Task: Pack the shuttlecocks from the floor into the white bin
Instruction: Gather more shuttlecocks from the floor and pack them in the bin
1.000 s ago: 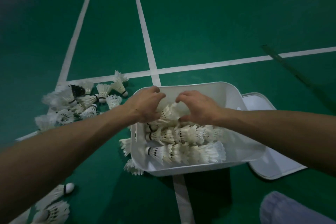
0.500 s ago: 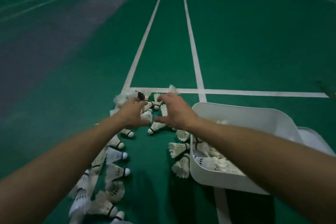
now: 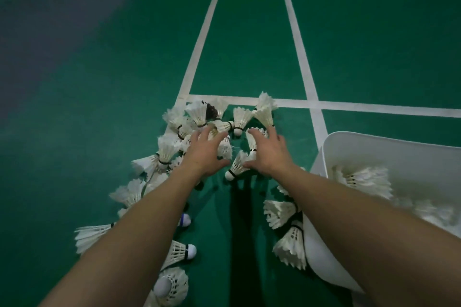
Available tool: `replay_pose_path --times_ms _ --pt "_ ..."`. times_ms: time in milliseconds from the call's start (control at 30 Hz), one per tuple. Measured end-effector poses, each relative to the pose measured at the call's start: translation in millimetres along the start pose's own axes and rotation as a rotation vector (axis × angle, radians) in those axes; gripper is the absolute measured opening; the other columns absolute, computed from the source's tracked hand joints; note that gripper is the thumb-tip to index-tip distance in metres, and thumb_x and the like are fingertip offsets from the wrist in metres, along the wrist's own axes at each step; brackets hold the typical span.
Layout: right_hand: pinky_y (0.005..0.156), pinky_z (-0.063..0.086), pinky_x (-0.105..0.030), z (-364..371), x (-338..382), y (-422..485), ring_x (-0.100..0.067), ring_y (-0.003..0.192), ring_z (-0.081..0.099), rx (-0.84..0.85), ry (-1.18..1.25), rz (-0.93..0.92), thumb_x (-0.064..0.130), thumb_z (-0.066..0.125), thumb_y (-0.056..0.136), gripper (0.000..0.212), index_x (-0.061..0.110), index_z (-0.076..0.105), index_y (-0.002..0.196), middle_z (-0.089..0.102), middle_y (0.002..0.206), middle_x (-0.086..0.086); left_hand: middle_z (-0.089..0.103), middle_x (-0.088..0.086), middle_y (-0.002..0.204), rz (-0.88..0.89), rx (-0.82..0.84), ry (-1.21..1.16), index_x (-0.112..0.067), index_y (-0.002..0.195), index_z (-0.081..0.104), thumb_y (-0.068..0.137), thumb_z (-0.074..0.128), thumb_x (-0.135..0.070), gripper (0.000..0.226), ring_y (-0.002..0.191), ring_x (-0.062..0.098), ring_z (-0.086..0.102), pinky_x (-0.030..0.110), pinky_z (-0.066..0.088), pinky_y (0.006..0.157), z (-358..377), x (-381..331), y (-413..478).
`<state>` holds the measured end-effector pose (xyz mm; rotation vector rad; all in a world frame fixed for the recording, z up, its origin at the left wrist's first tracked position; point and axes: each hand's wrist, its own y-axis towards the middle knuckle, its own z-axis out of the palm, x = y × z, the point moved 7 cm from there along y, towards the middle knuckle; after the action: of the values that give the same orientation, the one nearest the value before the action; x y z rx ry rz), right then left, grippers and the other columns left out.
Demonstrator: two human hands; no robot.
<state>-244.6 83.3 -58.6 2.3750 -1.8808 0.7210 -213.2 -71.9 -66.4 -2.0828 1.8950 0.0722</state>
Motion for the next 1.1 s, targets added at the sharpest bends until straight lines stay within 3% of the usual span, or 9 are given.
replay_pose_path --times_ms 133,233,433,500,567,667,733,867,1100 --pt "0.115 0.019 -0.056 15.3 4.0 18.9 -0.041 0.146 -0.002 0.06 -0.02 -0.026 0.042 0.079 0.074 0.096 0.042 0.019 0.149 -0.014 0.16 -0.001 0.002 0.001 0.16 0.041 0.132 0.105 -0.051 0.144 0.012 0.082 0.058 -0.06 0.079 0.145 0.036 0.004 0.057 0.013 0.116 19.5 14.7 18.9" --pt "0.116 0.021 -0.055 27.3 2.9 24.3 -0.039 0.147 0.0 0.128 -0.043 -0.038 0.044 0.078 0.075 0.095 0.042 0.018 0.15 -0.016 0.16 0.0 0.021 0.007 0.155 0.107 0.185 0.009 -0.042 0.146 0.022 0.087 0.061 -0.047 0.071 0.14 0.033 0.026 0.048 0.025 0.114 25.1 14.4 23.3" --pt "0.11 0.034 -0.053 24.8 -0.6 25.4 -0.035 0.139 0.016 0.09 -0.098 -0.062 0.051 0.079 0.07 0.068 0.025 0.052 0.127 0.011 0.154 -0.005 0.044 0.007 0.134 0.102 0.009 -0.059 -0.033 0.134 0.047 0.086 0.067 -0.031 0.052 0.12 0.023 0.044 0.039 0.038 0.105 19.5 9.1 26.0" --pt "0.108 0.035 -0.053 18.0 1.4 27.0 -0.036 0.139 0.014 0.034 -0.08 -0.068 0.049 0.084 0.064 0.078 0.027 0.047 0.129 0.014 0.15 -0.005 0.041 0.006 0.133 0.082 -0.104 -0.079 -0.03 0.134 0.046 0.084 0.069 -0.03 0.055 0.119 0.021 0.042 0.038 0.04 0.103 10.4 7.6 26.4" --pt "0.107 0.035 -0.055 14.8 2.1 30.3 -0.039 0.143 0.007 0.025 -0.042 -0.053 0.047 0.087 0.06 0.089 0.032 0.04 0.134 0.001 0.155 -0.003 0.033 0.005 0.138 0.032 -0.163 -0.072 -0.035 0.139 0.038 0.081 0.071 -0.032 0.067 0.124 0.025 0.037 0.042 0.041 0.104 3.7 8.2 31.0" --pt "0.111 0.028 -0.056 22.0 -1.4 35.7 -0.04 0.145 0.0 0.157 -0.048 -0.021 0.048 0.085 0.063 0.09 0.036 0.039 0.139 -0.013 0.159 0.0 0.013 -0.001 0.153 -0.034 -0.04 -0.097 -0.043 0.143 0.026 0.082 0.069 -0.029 0.076 0.137 0.034 0.021 0.054 0.031 0.11 12.8 12.3 45.7" --pt "0.112 0.025 -0.055 26.1 -4.0 37.2 -0.039 0.143 0.006 0.218 -0.059 -0.005 0.051 0.084 0.063 0.081 0.03 0.05 0.133 -0.003 0.158 -0.004 0.014 -0.002 0.154 -0.081 -0.035 -0.178 -0.041 0.144 0.028 0.083 0.066 -0.023 0.073 0.137 0.035 0.023 0.055 0.03 0.111 15.5 17.1 53.6" --pt "0.113 0.025 -0.05 21.0 -1.2 38.2 -0.036 0.136 0.016 0.152 -0.049 -0.009 0.052 0.084 0.06 0.072 0.021 0.059 0.12 0.018 0.144 -0.008 0.029 0.001 0.141 -0.128 -0.104 -0.265 -0.032 0.14 0.039 0.08 0.071 -0.019 0.069 0.127 0.029 0.039 0.05 0.038 0.107 10.8 21.2 60.2" --pt "0.11 0.035 -0.044 24.7 21.5 30.4 -0.025 0.122 0.034 0.118 -0.047 -0.134 0.034 0.082 0.071 0.041 0.018 0.069 0.106 0.036 0.127 -0.006 0.028 0.005 0.148 -0.072 -0.147 -0.212 -0.015 0.128 0.056 0.083 0.07 -0.027 0.049 0.133 0.025 0.034 0.045 0.029 0.114 -0.1 15.0 56.1"
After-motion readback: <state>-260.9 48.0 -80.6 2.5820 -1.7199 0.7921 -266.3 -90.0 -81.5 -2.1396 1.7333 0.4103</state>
